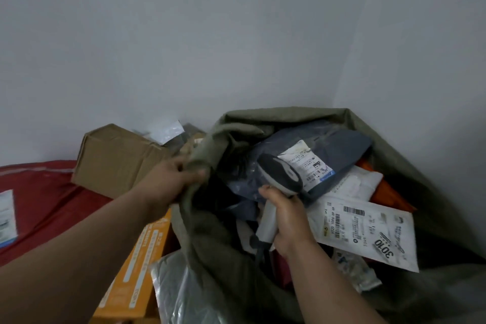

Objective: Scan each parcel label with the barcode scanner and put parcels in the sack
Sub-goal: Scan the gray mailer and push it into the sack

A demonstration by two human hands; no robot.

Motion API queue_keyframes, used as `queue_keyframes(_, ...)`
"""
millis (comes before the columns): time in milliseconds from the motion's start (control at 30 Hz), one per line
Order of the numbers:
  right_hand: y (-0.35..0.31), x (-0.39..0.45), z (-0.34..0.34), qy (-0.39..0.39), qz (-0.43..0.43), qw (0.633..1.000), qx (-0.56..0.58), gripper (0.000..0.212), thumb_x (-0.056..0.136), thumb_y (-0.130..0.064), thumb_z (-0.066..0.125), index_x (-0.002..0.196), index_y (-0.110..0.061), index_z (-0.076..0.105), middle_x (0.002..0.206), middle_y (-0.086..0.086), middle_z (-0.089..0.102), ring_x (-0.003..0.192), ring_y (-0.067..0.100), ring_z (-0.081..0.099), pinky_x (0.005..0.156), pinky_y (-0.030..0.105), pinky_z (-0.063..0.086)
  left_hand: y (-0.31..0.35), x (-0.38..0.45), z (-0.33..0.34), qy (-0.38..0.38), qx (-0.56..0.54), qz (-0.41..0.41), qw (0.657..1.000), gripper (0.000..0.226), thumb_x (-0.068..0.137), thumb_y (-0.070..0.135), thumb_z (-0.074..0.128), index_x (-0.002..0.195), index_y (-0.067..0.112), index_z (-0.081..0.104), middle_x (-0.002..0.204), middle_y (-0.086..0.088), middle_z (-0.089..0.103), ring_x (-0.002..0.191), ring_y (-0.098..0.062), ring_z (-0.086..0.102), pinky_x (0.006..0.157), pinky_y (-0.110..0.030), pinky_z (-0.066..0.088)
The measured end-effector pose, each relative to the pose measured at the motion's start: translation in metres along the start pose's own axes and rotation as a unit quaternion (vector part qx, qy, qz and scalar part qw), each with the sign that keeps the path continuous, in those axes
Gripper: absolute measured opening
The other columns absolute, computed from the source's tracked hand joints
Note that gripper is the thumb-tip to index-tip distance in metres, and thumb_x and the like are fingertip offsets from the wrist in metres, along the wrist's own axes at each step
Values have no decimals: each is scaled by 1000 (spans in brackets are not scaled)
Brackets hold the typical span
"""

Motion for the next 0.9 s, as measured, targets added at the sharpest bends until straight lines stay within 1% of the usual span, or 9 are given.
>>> queue_keyframes(67,5,-7,-5,-15,20,1000,-11,5,82,-10,73,82,-14,72,86,7,73,95,29,67,80,42,51,-11,-6,1,29,64,-9,997,20,90,16,70,110,17,69,102,-9,74,89,-24,72,74,-39,59)
queue_keyframes(133,5,-20,-10,-32,21,999,-20,9,81,-12,75,88,-13,71,97,10,74,103,28,67,80,40,54,-8,-10,-5,70,43,4,997,25,91,21,71,115,18,66,104,-8,72,91,-25,70,73,-37,58)
queue_keyframes(267,0,-51,-19,-16,-9,999,-49,13,85,-9,72,98,-9,71,108,9,73,105,22,66,74,40,58,-1,-24,-9,57,52,20,997,31,89,23,73,119,18,65,107,-6,69,95,-24,68,74,-34,56)
queue_keyframes(367,-3,-79,-22,8,-32,997,-74,14,85,-9,73,99,-7,71,101,7,71,97,19,66,71,42,61,1,-43,-19,77,64,24,995,24,91,20,70,114,19,66,106,-10,67,95,-27,66,76,-39,57)
queue_keyframes(467,0,-115,-15,20,-32,997,-70,11,84,-9,73,95,-6,71,90,11,69,85,23,66,73,44,59,-3,-66,-45,129,66,36,989,11,94,16,65,106,18,64,98,-5,64,84,-18,61,63,-29,48)
queue_keyframes(600,15,-172,15,1,-54,996,-69,13,85,-8,73,96,-4,70,78,8,66,70,20,63,59,35,56,-17,-108,-100,179,76,45,980,24,95,19,64,119,14,63,110,-7,64,98,-24,61,83,-40,54)
queue_keyframes(700,37,-220,47,-23,-77,992,-98,10,86,-10,73,94,-5,70,69,4,67,67,20,65,58,34,54,-32,-147,-151,188,98,59,975,25,94,21,65,117,12,66,109,-12,66,92,-27,63,74,-31,47)
queue_keyframes(800,68,-264,82,-42,-95,988,-118,8,87,-9,72,93,-4,69,61,3,65,62,21,64,58,34,53,-50,-189,-206,189,101,62,975,26,91,21,68,116,13,68,109,-14,69,97,-32,64,82,-34,48)
queue_keyframes(900,104,-297,115,-52,-90,986,-132,12,86,-11,74,93,-2,69,70,10,63,63,23,63,56,33,53,-77,-226,-260,189,115,46,974,22,91,23,68,112,17,67,110,-9,67,98,-28,63,86,-38,50)
Point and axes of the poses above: each hand's wrist, its own x-axis towards the middle knuckle, its own z-axis out of the palm, y = z × x, the point moved 2 cm from there along x, towards the middle knuckle
